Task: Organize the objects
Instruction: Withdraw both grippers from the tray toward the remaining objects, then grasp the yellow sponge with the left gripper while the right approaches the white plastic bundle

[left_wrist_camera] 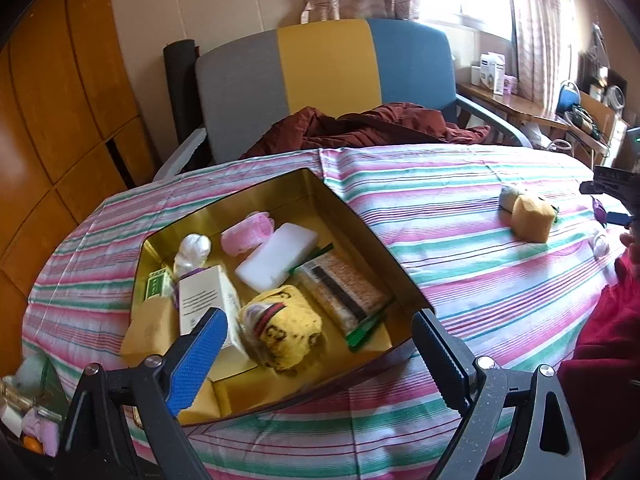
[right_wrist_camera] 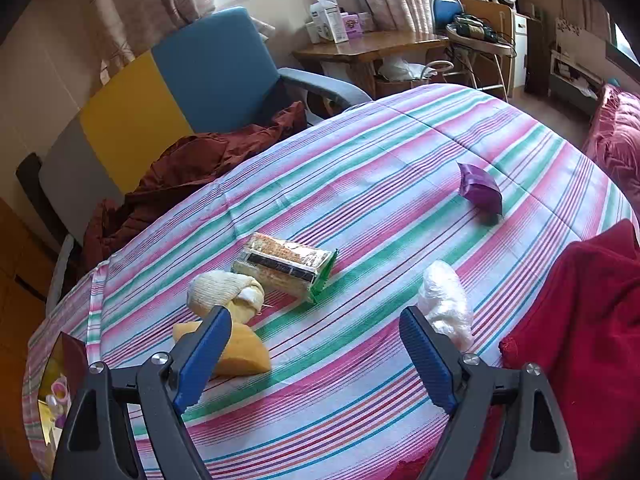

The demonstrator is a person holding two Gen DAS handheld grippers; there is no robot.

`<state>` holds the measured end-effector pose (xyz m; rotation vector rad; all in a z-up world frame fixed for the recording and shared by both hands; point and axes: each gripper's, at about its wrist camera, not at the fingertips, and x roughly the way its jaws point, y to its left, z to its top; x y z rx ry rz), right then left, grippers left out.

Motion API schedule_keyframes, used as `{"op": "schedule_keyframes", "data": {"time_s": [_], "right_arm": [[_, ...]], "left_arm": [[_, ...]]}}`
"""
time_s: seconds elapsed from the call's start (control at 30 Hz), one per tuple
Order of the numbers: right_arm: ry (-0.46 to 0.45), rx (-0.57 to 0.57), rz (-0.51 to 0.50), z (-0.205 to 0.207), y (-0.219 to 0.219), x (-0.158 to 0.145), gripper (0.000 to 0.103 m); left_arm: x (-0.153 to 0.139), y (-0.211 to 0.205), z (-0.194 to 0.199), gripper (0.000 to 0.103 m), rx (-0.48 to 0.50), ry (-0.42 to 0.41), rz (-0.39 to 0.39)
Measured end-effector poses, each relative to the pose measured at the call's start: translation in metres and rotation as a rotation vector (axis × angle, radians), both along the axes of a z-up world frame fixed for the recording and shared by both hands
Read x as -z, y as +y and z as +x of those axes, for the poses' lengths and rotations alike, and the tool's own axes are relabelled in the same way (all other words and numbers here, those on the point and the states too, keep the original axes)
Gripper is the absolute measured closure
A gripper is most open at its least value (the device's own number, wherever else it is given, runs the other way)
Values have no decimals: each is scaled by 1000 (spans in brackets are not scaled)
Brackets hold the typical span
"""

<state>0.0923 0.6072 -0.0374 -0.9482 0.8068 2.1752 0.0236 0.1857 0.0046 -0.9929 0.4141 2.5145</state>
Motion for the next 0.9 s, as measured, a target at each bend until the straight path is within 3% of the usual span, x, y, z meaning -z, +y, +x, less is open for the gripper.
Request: {"op": "schedule_keyframes", "data": {"time_s": [0.67, 0.9], "right_arm": [[3, 8, -68, 1, 7, 8, 15], [19, 86, -111, 13, 20, 12, 15]], "left_arm": [[3, 57, 0, 7, 122, -7, -30], [6, 83, -9, 7, 180, -42, -11]]}}
